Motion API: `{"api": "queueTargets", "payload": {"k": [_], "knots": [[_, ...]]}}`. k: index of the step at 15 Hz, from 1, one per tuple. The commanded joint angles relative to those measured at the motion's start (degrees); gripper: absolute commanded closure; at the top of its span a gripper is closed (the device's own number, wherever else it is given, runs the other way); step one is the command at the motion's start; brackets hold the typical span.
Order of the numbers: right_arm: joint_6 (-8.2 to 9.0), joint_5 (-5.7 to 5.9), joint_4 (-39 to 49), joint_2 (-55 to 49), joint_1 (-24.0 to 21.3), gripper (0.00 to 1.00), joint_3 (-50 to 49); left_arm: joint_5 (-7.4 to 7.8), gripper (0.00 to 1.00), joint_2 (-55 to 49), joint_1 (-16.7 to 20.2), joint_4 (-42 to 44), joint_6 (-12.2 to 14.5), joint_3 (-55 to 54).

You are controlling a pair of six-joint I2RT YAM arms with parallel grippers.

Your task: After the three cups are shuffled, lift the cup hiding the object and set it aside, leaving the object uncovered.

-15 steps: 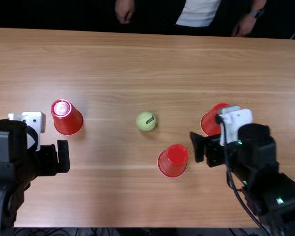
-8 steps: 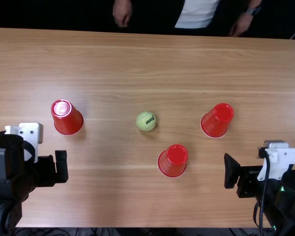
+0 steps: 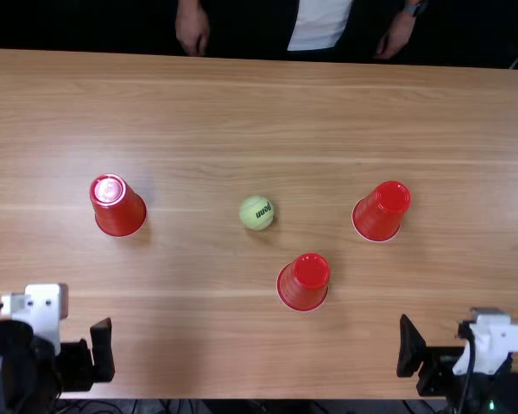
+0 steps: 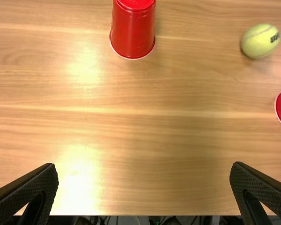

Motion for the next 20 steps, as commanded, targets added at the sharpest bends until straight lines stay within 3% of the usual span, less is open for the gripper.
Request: {"api": "queueTargets", "payload": {"k": [1, 4, 7, 13, 16, 18, 20], "knots": [[-0.01, 0.59, 1.08, -5.22, -0.59, 0.00, -3.29, 0.92, 0.00, -5.53, 1.45, 1.39, -0.56, -4.25], [0.41, 0.70, 0.97, -13.48, -0.77, 0.00, -8.74, 1.02, 0.00, -15.90, 2.24, 4.66, -0.56, -14.01], [0.09, 2.60, 1.19, -19.98, -2.08, 0.00, -12.35, 0.92, 0.00, -25.57, 2.50, 8.88, -0.67, -20.86], [-0.01, 2.49, 2.35, -21.12, -2.00, 0.00, -16.12, -0.03, 0.00, -36.91, 2.50, 18.58, -0.35, -33.08], [-0.64, 2.28, 15.21, -21.12, -1.91, 0.00, -20.26, 1.76, 0.00, -36.91, 2.41, 27.12, 0.18, -36.07], [-2.86, 2.07, 25.55, -21.12, -1.91, 0.00, -23.77, 3.45, 0.00, -36.91, 2.41, 37.14, 0.18, -40.38], [-4.44, 1.96, 34.51, -21.12, -1.91, 0.00, -28.87, 3.55, 0.00, -36.91, 2.41, 47.69, 0.18, -45.12]]}}
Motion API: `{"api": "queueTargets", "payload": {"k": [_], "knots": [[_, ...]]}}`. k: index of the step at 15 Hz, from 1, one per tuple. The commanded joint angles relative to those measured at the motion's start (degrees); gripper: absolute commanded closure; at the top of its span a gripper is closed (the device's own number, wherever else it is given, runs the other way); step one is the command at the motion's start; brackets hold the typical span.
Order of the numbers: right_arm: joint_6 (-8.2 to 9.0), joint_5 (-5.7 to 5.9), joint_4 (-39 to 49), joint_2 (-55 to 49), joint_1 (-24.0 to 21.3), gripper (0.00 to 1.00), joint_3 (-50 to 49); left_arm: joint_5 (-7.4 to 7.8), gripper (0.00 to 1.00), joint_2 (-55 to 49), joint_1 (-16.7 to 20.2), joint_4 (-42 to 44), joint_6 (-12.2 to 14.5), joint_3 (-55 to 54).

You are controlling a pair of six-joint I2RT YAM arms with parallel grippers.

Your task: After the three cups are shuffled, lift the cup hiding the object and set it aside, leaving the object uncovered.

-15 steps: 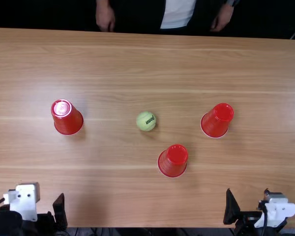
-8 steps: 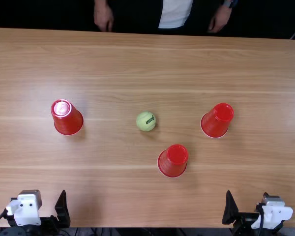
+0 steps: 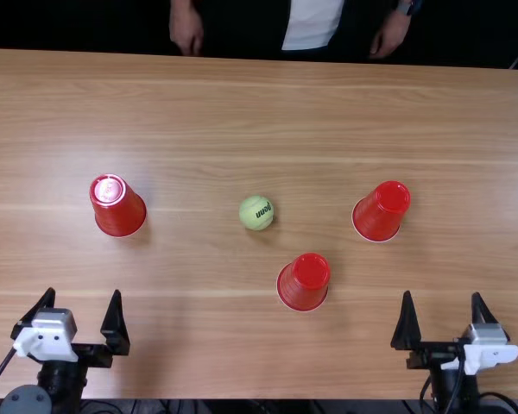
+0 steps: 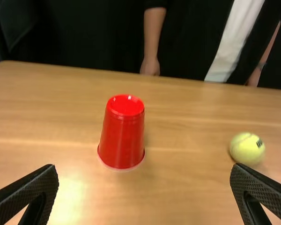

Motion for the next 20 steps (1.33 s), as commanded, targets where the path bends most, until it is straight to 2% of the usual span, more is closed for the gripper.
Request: {"api": "queueTargets", "payload": {"k": [1, 2, 5, 7, 9, 10, 15, 20], "knots": [[-1.18, 0.30, 2.76, -0.40, -0.38, 0.00, -3.57, 1.23, 0.00, -0.62, 0.58, 3.51, 0.72, -3.06], [-0.87, 0.20, 6.77, -0.40, -0.47, 0.00, -4.45, 1.23, 0.00, -0.62, 0.58, 7.41, 0.72, -5.78], [-1.29, -0.01, 17.11, -0.40, -0.47, 0.00, -11.74, 1.23, 0.00, -0.62, 0.58, 17.01, 0.72, -12.73], [-1.18, -0.96, 21.33, -0.40, -0.38, 0.00, -15.35, 1.23, 0.00, -0.62, 0.58, 18.59, 0.83, -14.31], [-0.97, -1.07, 21.54, -0.40, -0.47, 0.00, -17.19, 2.39, 0.00, -0.62, 0.58, 18.69, 1.57, -15.98], [-1.18, -0.96, 21.64, -0.40, -0.55, 0.00, -18.60, 2.50, 0.00, -0.62, 0.58, 18.69, 1.78, -16.59], [-1.40, -0.43, 21.64, -0.40, -0.55, 0.00, -19.13, 2.60, 0.00, -0.62, 0.58, 18.48, 1.57, -17.91], [-1.29, -0.43, 21.64, -0.40, -0.47, 0.00, -19.13, 1.76, 0.00, -0.62, 0.66, 18.48, 0.93, -17.91]]}}
